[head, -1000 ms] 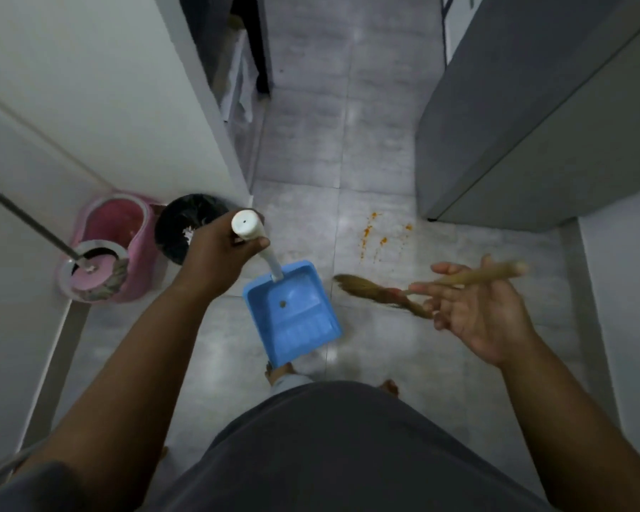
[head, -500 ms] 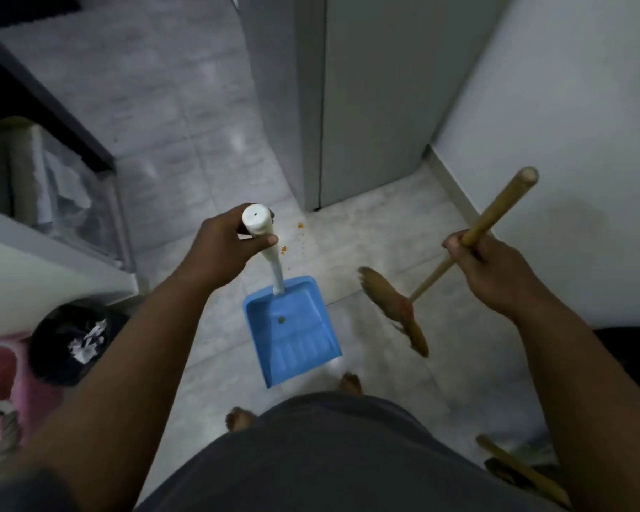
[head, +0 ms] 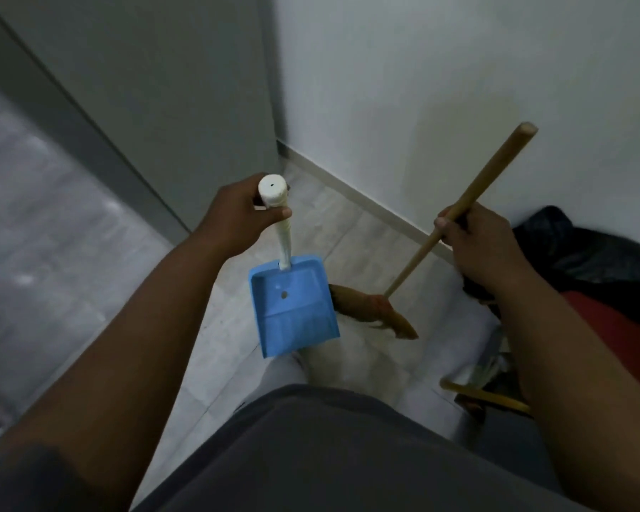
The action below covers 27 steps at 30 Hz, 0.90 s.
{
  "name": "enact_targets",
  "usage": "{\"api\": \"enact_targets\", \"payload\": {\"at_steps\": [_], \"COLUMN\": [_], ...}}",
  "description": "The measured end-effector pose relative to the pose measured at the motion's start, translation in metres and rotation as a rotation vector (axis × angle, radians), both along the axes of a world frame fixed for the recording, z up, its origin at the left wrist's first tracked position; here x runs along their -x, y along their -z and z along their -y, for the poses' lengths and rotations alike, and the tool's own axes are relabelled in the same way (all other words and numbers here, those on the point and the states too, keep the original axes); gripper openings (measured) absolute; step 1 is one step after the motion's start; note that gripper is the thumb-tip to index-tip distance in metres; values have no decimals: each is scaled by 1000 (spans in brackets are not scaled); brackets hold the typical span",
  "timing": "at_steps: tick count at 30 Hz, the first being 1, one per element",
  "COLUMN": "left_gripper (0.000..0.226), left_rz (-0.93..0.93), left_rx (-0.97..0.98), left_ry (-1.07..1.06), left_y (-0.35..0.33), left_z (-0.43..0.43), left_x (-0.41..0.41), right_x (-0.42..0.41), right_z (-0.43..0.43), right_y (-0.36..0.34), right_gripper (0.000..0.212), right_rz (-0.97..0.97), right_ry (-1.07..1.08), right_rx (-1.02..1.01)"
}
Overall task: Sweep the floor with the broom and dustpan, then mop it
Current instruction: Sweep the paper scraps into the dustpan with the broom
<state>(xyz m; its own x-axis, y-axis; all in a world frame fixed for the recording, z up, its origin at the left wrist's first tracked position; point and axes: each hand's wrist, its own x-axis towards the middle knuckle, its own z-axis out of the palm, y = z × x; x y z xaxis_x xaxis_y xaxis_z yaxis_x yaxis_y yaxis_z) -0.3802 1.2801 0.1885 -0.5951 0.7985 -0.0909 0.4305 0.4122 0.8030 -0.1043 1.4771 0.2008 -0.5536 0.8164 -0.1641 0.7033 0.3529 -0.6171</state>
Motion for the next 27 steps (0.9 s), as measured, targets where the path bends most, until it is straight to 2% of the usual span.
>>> {"api": "enact_targets", "payload": {"at_steps": [5, 9, 18, 27], "left_gripper": [38, 36, 36, 40], "left_rz": [60, 124, 191, 145], "left_rx": [-20, -4, 48, 149], "left_ry": [122, 225, 407, 510], "left_y": [23, 37, 81, 130], "left_z": [-93, -161, -298, -397], "left_x": [22, 40, 39, -7], "right_x": [-14, -17, -30, -78], "right_z": [-44, -70, -128, -194], "right_y": [2, 2, 26, 46], "right_gripper": [17, 14, 23, 26], "right_rz": [-32, 28, 112, 141], "right_ry": [164, 270, 536, 558], "right_rx": [-7, -44, -59, -10]}}
